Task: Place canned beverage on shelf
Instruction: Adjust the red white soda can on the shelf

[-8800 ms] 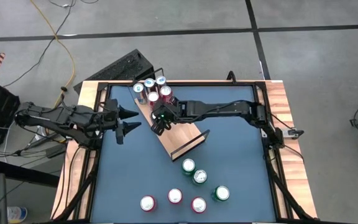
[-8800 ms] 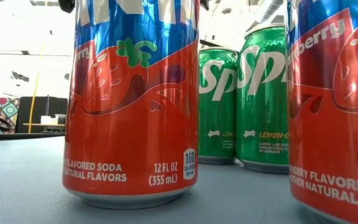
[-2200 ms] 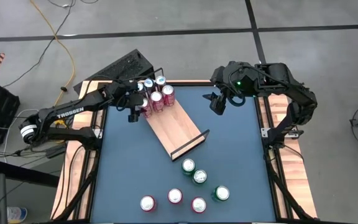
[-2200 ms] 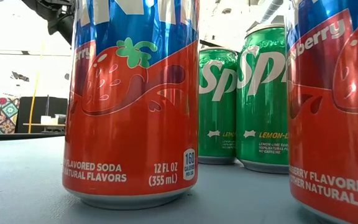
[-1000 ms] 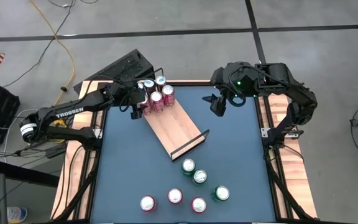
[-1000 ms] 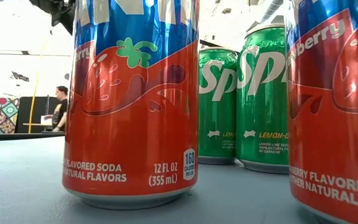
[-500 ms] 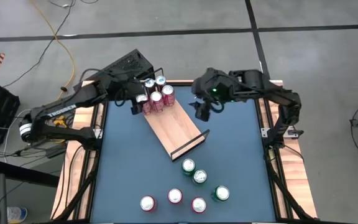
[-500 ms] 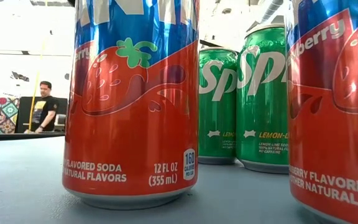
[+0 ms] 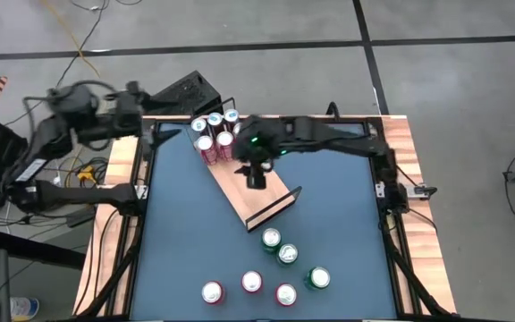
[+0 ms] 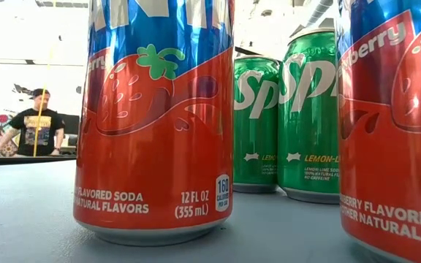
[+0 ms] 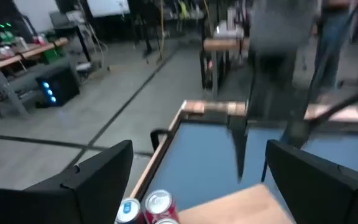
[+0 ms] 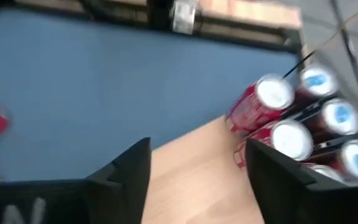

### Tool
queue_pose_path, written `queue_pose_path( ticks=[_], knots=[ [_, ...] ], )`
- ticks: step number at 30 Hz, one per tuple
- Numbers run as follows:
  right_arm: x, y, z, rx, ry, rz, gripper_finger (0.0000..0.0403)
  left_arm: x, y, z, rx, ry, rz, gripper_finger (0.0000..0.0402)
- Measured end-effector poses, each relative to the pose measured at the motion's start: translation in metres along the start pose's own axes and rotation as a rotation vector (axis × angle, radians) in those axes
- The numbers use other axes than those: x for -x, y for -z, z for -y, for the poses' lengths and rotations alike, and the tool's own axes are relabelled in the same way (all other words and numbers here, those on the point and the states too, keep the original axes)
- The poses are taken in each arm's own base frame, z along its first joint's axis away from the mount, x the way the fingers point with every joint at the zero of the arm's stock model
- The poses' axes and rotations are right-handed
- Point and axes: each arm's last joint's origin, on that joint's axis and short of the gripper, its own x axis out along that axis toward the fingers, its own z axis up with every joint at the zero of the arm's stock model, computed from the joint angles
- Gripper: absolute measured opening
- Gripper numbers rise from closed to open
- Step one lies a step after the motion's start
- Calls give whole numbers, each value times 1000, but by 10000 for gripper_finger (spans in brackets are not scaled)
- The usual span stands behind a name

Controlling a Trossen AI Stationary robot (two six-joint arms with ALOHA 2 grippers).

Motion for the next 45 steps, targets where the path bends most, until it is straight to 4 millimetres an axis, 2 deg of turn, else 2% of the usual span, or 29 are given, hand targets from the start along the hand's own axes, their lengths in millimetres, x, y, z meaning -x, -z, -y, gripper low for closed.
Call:
queue_pose_path(
  ticks=[6,12,14,23,31,45],
  knots=[
    [-64,16,3,36,-6,-130,129,34,0,2,108,-24,40,352],
    [-101,31,13,29,39,-207,24,48,5,3,170,-22,13,352],
    [-113,34,15,32,49,-218,6,48,6,3,177,-22,10,352],
    [-129,39,28,51,143,-223,9,44,6,3,188,-22,-3,352],
    [-129,35,43,14,185,-149,1,43,6,3,199,-20,-5,352],
    [-127,40,64,-15,241,-149,1,43,6,3,218,-19,-7,352]
  ],
)
